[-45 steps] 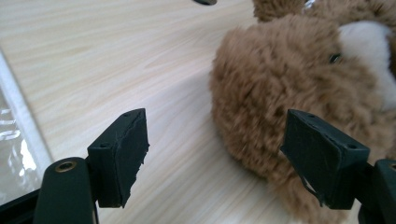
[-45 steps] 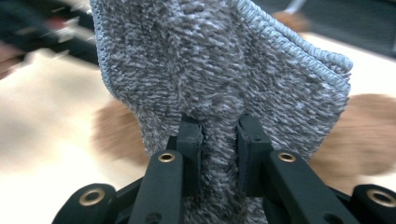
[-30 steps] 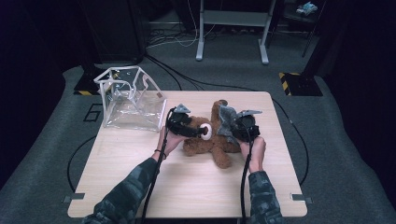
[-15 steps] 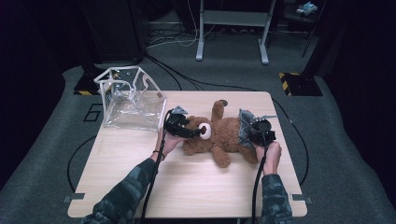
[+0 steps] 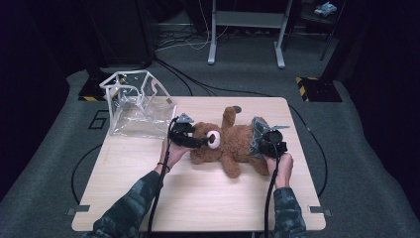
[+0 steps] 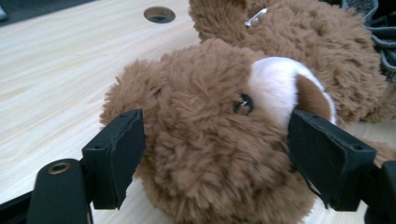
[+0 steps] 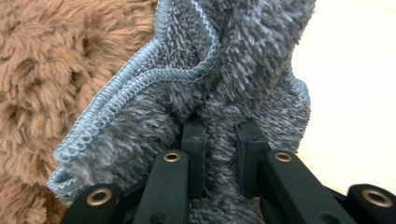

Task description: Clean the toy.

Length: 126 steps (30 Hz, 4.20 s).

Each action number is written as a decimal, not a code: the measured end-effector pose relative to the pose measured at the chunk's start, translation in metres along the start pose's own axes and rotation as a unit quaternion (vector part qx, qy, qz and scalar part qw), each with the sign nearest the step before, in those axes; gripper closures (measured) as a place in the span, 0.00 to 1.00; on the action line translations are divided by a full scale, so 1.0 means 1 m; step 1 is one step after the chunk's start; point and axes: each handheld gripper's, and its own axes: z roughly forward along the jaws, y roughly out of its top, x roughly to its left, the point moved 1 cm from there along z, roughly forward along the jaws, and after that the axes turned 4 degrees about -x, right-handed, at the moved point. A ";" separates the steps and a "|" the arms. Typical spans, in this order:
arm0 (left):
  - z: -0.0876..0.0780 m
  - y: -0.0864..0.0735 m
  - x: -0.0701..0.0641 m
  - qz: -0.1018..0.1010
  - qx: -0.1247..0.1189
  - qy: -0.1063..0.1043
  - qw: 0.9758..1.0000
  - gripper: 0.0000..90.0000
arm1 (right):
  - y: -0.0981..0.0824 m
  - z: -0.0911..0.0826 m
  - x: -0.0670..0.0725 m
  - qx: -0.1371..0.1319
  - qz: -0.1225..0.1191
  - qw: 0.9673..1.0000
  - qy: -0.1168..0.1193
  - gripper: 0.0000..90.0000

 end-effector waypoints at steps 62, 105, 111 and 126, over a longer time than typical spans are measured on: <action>0.077 -0.057 -0.154 0.131 0.025 0.069 0.989 0.36 | -0.044 -0.038 -0.058 -0.015 0.077 0.997 -0.024 0.84; 0.007 0.048 -0.088 0.064 -0.085 -0.028 0.994 0.86 | -0.041 -0.047 -0.053 -0.031 0.064 0.997 -0.022 0.84; 0.020 0.039 -0.062 0.036 -0.066 0.002 0.997 0.83 | -0.038 -0.043 -0.047 -0.030 0.060 0.998 -0.016 0.84; 0.022 0.047 -0.050 -0.004 -0.068 0.002 0.998 0.79 | 0.034 -0.120 0.026 -0.139 -0.021 0.990 0.025 0.85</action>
